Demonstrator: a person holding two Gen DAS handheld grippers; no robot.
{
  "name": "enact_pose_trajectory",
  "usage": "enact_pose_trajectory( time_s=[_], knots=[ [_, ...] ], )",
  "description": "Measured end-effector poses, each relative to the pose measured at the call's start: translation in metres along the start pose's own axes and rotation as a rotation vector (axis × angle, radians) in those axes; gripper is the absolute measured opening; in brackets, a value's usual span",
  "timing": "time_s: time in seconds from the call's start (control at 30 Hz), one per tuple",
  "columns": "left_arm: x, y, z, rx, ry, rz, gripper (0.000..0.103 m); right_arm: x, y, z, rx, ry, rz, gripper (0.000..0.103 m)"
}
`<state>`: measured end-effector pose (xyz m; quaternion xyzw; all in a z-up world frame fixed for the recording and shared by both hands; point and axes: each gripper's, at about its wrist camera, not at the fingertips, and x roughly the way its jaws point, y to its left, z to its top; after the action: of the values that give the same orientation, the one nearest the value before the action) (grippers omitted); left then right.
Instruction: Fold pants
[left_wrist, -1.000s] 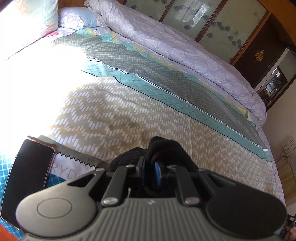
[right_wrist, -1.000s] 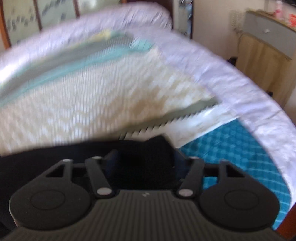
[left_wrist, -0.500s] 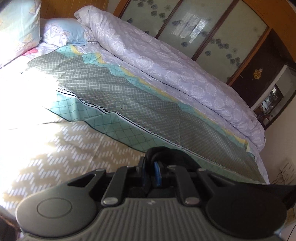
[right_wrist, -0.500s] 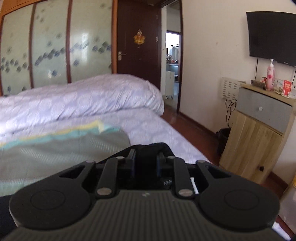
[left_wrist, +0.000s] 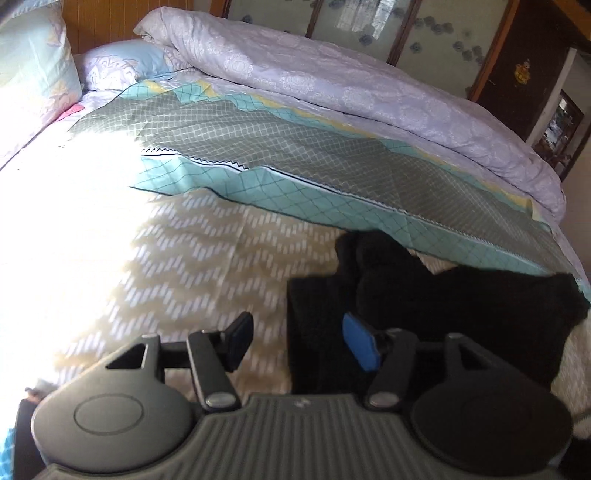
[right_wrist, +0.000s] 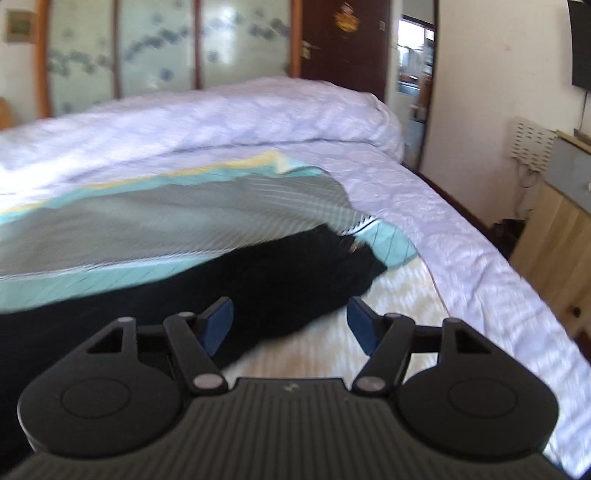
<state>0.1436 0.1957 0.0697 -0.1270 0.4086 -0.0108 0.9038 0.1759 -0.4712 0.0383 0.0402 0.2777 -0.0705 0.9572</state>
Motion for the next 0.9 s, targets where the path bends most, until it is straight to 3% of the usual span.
enact_pose_trajectory(
  time_s=[0.17,0.2,0.23,0.27,0.4,0.47,0.53,0.57,0.6,0.63,0.67,0.77,0.83,0.9],
  knots=[
    [-0.062,0.014,-0.054,-0.019,0.043,-0.081,0.065,-0.115,-0.058,-0.071,0.177,-0.024,0.01,0.07],
    [-0.067,0.015,-0.061,-0.039,0.056,-0.099,0.071,-0.132,-0.069,-0.086,0.209,-0.006,0.003,0.07],
    [-0.069,0.015,-0.069,-0.065,0.08,-0.123,0.085,-0.145,-0.077,-0.101,0.243,0.013,-0.003,0.07],
    [-0.07,0.015,-0.076,-0.08,0.094,-0.138,0.09,-0.157,-0.082,-0.114,0.282,0.027,-0.01,0.07],
    [-0.062,0.013,-0.102,-0.148,0.155,-0.153,0.091,-0.184,-0.093,-0.16,0.462,0.057,0.041,0.07],
    [-0.055,0.013,-0.113,-0.186,0.186,-0.173,0.076,-0.186,-0.092,-0.177,0.546,0.056,0.095,0.071],
    [-0.046,0.01,-0.124,-0.186,0.225,-0.151,0.032,-0.174,-0.089,-0.19,0.624,0.114,0.159,0.071],
    [-0.046,0.008,-0.125,-0.179,0.224,-0.157,0.02,-0.165,-0.084,-0.192,0.627,0.157,0.176,0.064],
    [-0.047,0.008,-0.126,-0.19,0.234,-0.18,0.014,-0.154,-0.078,-0.19,0.605,0.197,0.188,0.048],
    [-0.053,0.009,-0.127,-0.201,0.221,-0.173,0.013,-0.148,-0.071,-0.184,0.58,0.211,0.164,0.011],
    [-0.059,0.01,-0.125,-0.2,0.202,-0.173,0.013,-0.147,-0.065,-0.174,0.554,0.199,0.134,0.012],
    [-0.078,0.018,-0.117,-0.228,0.149,-0.19,0.013,-0.158,-0.042,-0.115,0.403,0.038,0.124,0.011],
    [-0.088,0.022,-0.114,-0.238,0.125,-0.178,0.013,-0.168,-0.002,-0.066,0.181,-0.076,0.116,0.011],
    [-0.09,0.027,-0.114,-0.254,0.118,-0.163,0.013,-0.166,0.042,-0.03,-0.009,-0.131,0.117,0.011]
  ],
)
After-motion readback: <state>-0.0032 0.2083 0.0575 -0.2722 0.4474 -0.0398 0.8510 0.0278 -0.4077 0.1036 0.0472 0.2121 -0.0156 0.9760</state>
